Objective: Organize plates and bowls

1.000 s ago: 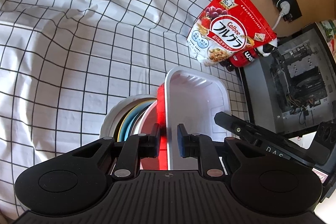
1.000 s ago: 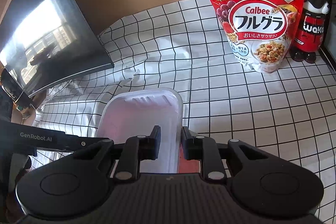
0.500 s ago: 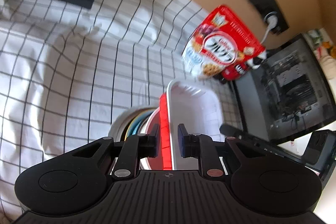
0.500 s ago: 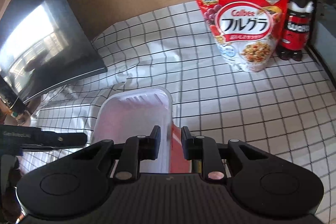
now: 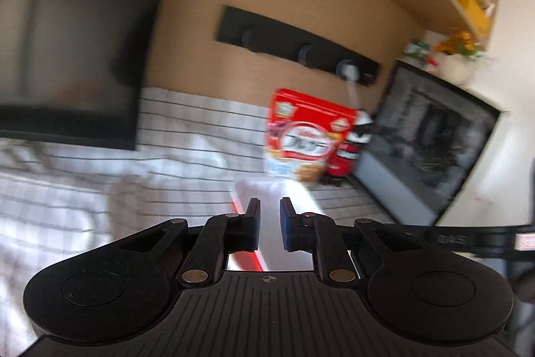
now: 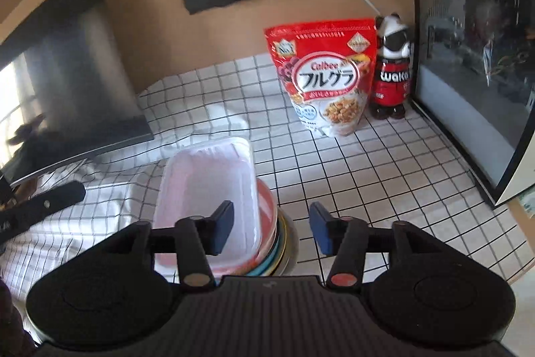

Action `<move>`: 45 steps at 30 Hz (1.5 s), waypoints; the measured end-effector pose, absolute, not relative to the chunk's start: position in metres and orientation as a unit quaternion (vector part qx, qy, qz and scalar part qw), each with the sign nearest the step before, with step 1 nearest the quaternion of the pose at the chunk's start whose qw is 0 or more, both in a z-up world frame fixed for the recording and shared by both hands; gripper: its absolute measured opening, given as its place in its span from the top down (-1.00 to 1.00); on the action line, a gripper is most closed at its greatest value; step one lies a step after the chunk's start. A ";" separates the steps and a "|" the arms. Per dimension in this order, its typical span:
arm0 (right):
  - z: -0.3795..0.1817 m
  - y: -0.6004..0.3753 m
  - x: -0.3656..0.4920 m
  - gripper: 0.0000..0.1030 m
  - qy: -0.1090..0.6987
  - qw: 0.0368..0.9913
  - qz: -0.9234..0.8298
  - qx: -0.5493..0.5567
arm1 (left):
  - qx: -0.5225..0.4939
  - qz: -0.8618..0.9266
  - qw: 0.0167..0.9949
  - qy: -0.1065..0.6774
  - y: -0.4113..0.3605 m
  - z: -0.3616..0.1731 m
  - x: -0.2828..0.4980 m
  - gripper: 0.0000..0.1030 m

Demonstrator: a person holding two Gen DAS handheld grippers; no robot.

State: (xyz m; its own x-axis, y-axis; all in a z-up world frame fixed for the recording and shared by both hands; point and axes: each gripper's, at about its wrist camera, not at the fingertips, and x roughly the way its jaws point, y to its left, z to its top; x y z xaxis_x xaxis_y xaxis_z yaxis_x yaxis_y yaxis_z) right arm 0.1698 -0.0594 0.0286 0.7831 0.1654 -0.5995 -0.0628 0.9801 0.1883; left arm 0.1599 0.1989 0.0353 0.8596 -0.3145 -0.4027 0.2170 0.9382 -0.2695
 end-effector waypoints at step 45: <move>-0.014 -0.110 0.044 -0.31 0.389 0.908 0.155 0.031 | -0.073 0.000 0.935 0.347 0.047 -0.002 0.015 0.71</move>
State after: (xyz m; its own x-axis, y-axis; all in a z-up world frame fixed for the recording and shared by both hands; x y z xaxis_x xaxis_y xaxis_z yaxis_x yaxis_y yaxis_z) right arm 0.0442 -0.1103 -0.0144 0.6492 0.3046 -0.6969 -0.2570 0.9503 0.1759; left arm 0.0155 0.0468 -0.0021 0.7596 -0.0516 -0.6484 -0.0500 0.9893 -0.1373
